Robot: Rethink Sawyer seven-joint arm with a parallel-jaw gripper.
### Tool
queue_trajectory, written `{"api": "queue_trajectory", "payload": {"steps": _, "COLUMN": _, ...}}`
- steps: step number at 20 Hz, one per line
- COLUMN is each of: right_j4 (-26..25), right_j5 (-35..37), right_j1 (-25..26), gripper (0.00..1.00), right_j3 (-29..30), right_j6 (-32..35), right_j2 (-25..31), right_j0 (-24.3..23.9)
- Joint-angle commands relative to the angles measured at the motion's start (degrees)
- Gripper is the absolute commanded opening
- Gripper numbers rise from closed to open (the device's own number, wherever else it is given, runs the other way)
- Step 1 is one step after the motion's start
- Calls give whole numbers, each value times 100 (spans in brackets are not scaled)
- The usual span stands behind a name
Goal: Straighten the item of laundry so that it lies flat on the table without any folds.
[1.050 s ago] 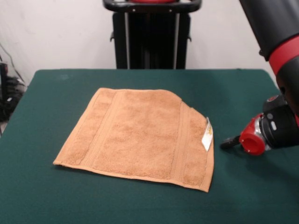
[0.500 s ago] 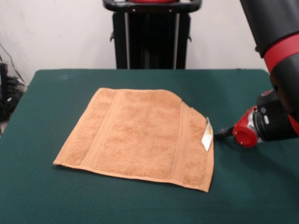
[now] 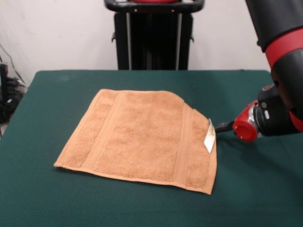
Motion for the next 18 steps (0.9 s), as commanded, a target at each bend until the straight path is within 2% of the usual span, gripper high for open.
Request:
{"api": "queue_trajectory", "payload": {"steps": 1, "right_j4": -329, "right_j5": -573, "right_j1": 1, "gripper": 0, "right_j3": 878, "right_j6": -409, "right_j2": 102, "right_j0": 35}}
{"api": "queue_trajectory", "payload": {"steps": 18, "right_j4": -330, "right_j5": -1030, "right_j1": 250, "gripper": 0, "right_j3": 366, "right_j6": -156, "right_j2": 216, "right_j0": 2}}
